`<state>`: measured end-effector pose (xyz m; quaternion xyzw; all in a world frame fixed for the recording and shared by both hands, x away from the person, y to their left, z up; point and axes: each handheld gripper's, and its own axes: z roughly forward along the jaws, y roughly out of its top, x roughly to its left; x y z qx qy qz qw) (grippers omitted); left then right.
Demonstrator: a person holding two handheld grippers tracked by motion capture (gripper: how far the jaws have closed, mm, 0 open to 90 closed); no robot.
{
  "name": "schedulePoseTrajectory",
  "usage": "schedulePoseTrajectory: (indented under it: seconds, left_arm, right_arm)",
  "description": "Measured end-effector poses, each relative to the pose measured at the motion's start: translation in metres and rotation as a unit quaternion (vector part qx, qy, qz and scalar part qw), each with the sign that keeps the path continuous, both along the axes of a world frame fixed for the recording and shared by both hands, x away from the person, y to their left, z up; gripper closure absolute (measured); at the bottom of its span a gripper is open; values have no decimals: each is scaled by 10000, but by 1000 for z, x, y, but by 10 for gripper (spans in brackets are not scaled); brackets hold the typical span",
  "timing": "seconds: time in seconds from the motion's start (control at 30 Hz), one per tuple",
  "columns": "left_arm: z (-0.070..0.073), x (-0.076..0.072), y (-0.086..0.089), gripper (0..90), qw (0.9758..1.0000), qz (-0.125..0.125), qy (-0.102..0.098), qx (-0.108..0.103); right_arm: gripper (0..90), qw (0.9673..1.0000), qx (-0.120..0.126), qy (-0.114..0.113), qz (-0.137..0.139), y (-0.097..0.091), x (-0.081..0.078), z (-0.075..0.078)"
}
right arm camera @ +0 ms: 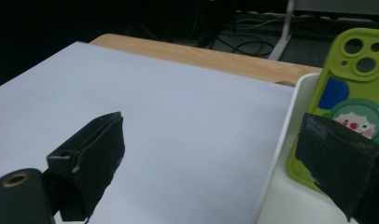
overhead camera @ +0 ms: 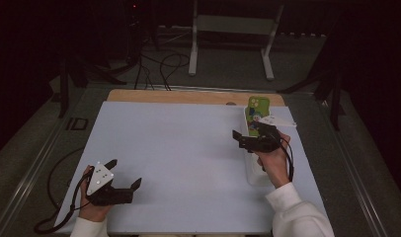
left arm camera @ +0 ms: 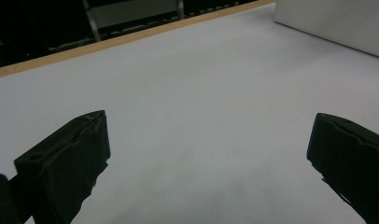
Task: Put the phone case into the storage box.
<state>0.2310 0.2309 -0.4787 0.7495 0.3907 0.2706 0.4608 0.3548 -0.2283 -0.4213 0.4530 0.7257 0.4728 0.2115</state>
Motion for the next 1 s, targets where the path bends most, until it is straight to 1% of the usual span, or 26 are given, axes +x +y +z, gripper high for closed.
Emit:
schedulePoseTrajectory:
  seconds: [0.03,0.1,0.2,0.3,0.37,0.43,0.53,0.57,0.6,0.63,0.8,0.87,0.9,1.0]
  left_arm:
    - [0,0,0,0,10000,0,2,-5]
    - [0,0,0,0,10000,12,3,7]
    - [1,0,1,0,10000,38,8,-1]
    - [2,0,2,0,10000,51,-6,-16]
    - [3,0,2,0,10000,64,-8,-31]
    - [3,0,3,0,10000,70,-11,-41]
    - [4,0,4,0,9999,83,-7,-75]
    - [4,0,4,0,9999,86,-9,-76]
    - [4,0,4,0,9999,86,-13,-76]
    - [4,0,4,0,9999,89,-18,-91]
    - [5,1,5,0,9999,96,-6,-92]
    - [5,1,6,0,9999,99,-10,-105]
    - [6,1,6,0,9999,101,-11,-102]
    - [6,1,7,0,9999,99,-20,-124]
  right_arm:
    - [78,9999,4,-35,111,2,-7,0]
    - [78,9998,-1,-43,202,4,-12,0]
    - [78,9990,-98,-94,415,9,-22,1]
    - [78,9983,-27,-166,550,12,-31,5]
    - [78,9979,-36,-194,620,14,-35,7]
    - [78,9976,5,-205,656,15,-40,8]
    - [78,9973,-5,-231,690,15,-46,7]
    - [78,9973,22,-267,678,15,-48,5]
    - [78,9975,59,-211,675,14,-50,3]
    - [78,9975,46,-189,685,13,-51,2]
    - [78,9974,114,-228,677,9,-61,-10]
    - [78,9972,118,-299,668,7,-65,-13]
    - [78,9971,75,-339,674,7,-68,-14]
    - [78,9963,101,-466,712,4,-75,-17]
